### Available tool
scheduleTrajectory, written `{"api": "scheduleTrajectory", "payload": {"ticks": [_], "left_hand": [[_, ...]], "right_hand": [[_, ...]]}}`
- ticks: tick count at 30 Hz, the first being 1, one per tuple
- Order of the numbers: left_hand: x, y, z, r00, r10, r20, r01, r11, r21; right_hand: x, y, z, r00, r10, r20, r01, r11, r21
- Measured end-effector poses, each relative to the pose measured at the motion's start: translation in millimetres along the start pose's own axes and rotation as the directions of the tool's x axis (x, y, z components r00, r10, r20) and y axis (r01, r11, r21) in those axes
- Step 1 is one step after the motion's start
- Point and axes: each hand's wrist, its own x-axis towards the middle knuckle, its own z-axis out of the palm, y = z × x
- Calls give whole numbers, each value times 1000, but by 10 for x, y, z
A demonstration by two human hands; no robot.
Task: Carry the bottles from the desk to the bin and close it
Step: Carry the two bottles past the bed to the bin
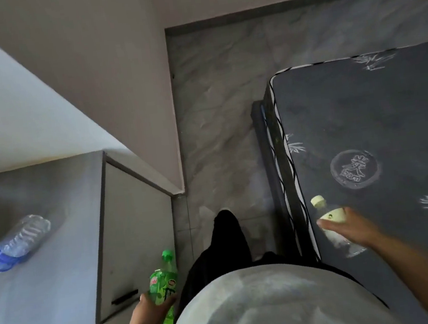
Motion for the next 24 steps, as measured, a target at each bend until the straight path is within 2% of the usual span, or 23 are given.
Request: {"api": "scheduleTrajectory", "payload": {"ticks": [3, 5, 10, 13, 16, 19, 24], "left_hand": [[277, 438, -294, 1000, 21, 5, -21, 999, 35], [439, 797, -490, 998, 65, 8, -65, 997, 35], [842, 1878, -991, 978, 210, -8, -207, 967, 151], [1047, 2532, -1210, 958, 285, -11, -281, 950, 138], [1270, 3131, -1363, 944, 330, -10, -327, 937, 126], [1466, 3618, -1489, 945, 326, -22, -320, 937, 140], [1714, 4088, -1616, 974, 224, -26, -221, 971, 93]], "right_hand": [[266, -348, -51, 999, 1, 35, -1, 1000, -27], [387, -504, -79, 997, 57, 42, -56, 998, -29], [597, -787, -245, 985, 167, -36, -162, 981, 107], [780, -937, -392, 973, 226, -56, -215, 964, 156], [1084, -1139, -574, 975, 220, -32, -214, 966, 144], [1477, -1429, -852, 976, 216, -18, -213, 971, 112], [2155, -2105, -1418, 989, 149, -15, -146, 979, 141]]}}
